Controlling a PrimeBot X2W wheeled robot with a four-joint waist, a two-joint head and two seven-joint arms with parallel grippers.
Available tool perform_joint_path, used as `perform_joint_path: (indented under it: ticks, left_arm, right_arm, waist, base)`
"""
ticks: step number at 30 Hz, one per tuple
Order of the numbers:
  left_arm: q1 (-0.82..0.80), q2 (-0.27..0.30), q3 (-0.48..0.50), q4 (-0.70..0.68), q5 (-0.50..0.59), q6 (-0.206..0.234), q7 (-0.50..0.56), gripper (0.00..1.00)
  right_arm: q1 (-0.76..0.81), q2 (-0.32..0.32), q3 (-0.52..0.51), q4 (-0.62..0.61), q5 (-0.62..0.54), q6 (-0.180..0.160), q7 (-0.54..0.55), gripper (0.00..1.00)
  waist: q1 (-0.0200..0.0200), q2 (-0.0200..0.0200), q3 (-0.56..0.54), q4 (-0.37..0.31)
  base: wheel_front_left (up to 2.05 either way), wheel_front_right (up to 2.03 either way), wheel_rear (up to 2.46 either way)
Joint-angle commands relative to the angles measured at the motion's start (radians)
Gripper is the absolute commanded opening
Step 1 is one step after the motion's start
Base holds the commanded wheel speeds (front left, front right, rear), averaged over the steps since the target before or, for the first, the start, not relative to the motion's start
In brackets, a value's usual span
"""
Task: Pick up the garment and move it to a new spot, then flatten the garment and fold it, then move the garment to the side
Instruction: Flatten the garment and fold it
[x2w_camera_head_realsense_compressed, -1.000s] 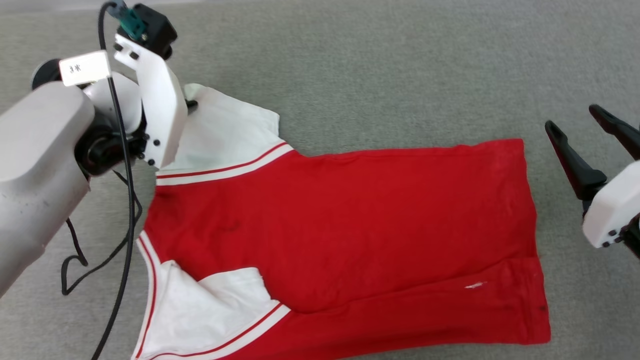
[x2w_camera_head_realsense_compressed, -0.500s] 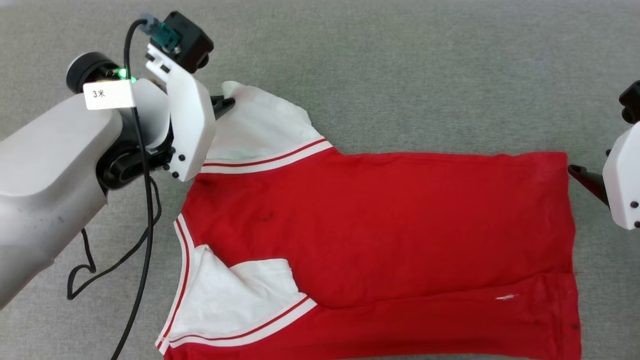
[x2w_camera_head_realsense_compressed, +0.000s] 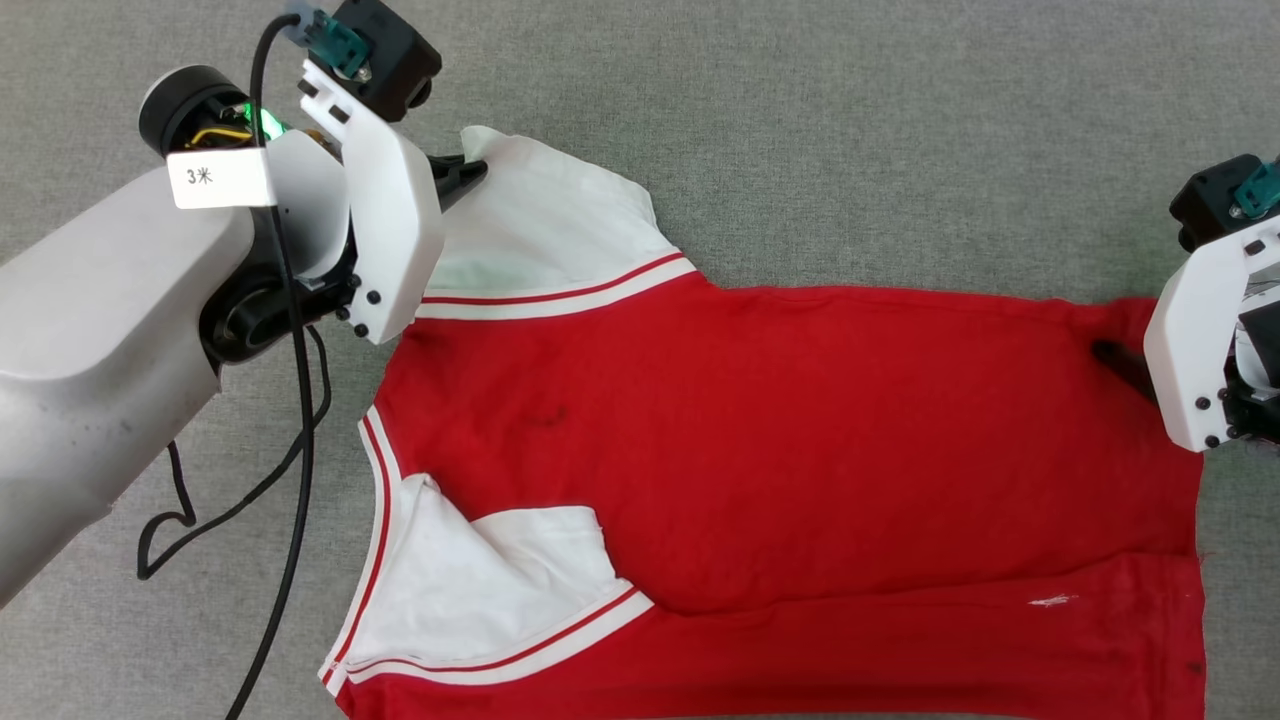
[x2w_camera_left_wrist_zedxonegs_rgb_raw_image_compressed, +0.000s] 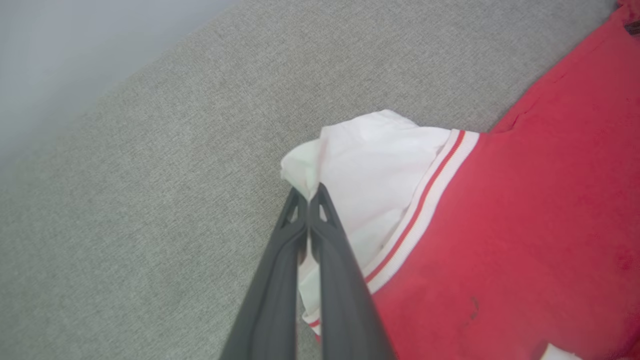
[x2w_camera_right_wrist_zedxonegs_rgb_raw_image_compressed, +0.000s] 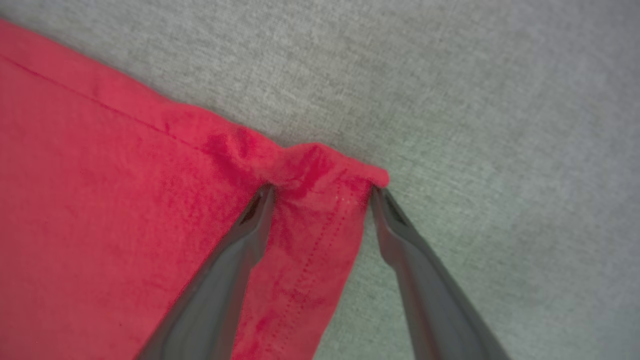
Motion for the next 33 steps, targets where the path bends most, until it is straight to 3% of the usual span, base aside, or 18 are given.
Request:
perform_joint_path:
  ticks: [1, 2, 3, 12, 19, 25, 33]
  left_arm:
    - [-0.007, -0.002, -0.003, 0.005, -0.001, 0.000, -0.010, 0.00]
    - [-0.006, -0.002, -0.004, 0.006, -0.002, 0.000, -0.012, 0.00]
    - [-0.004, -0.001, -0.006, 0.008, -0.004, 0.000, -0.016, 0.00]
    - [0.065, 0.032, -0.024, 0.006, -0.020, 0.000, -0.072, 0.00]
    - [0.145, 0.070, -0.032, -0.031, -0.028, 0.010, -0.108, 0.00]
    - [0.252, 0.122, -0.041, -0.120, -0.043, 0.054, -0.135, 0.00]
    - [0.438, 0.210, -0.051, -0.263, -0.081, 0.149, -0.181, 0.00]
  right_arm:
    - [0.042, 0.032, 0.055, 0.052, 0.013, 0.000, -0.007, 1.00]
    - [0.040, 0.033, 0.061, 0.062, 0.016, 0.000, -0.025, 0.46]
    - [0.035, 0.033, 0.063, 0.068, 0.019, 0.000, -0.050, 0.00]
    - [0.033, 0.013, 0.010, 0.097, 0.058, -0.001, -0.300, 0.00]
    - [0.123, -0.006, -0.009, 0.047, 0.092, -0.001, -0.403, 0.00]
    - [0.252, -0.015, -0.036, -0.020, 0.112, -0.001, -0.442, 0.00]
    - [0.445, -0.006, -0.098, -0.097, 0.125, -0.001, -0.456, 0.00]
  waist:
    - [0.0002, 0.0000, -0.001, 0.000]
    - [0.0002, 0.0000, -0.002, 0.000]
    - [0.0002, 0.0000, -0.006, -0.001]
    - [0.0002, 0.0000, -0.112, -0.012]
    - [0.0002, 0.0000, -0.210, -0.014]
    - [0.0002, 0.0000, -0.298, -0.014]
    - [0.0002, 0.0000, -0.379, -0.010]
  base:
    - [0.00, 0.00, 0.00]
    - [0.00, 0.00, 0.00]
    - [0.00, 0.00, 0.00]
    - [0.00, 0.00, 0.00]
    - [0.00, 0.00, 0.00]
    - [0.00, 0.00, 0.00]
    - [0.00, 0.00, 0.00]
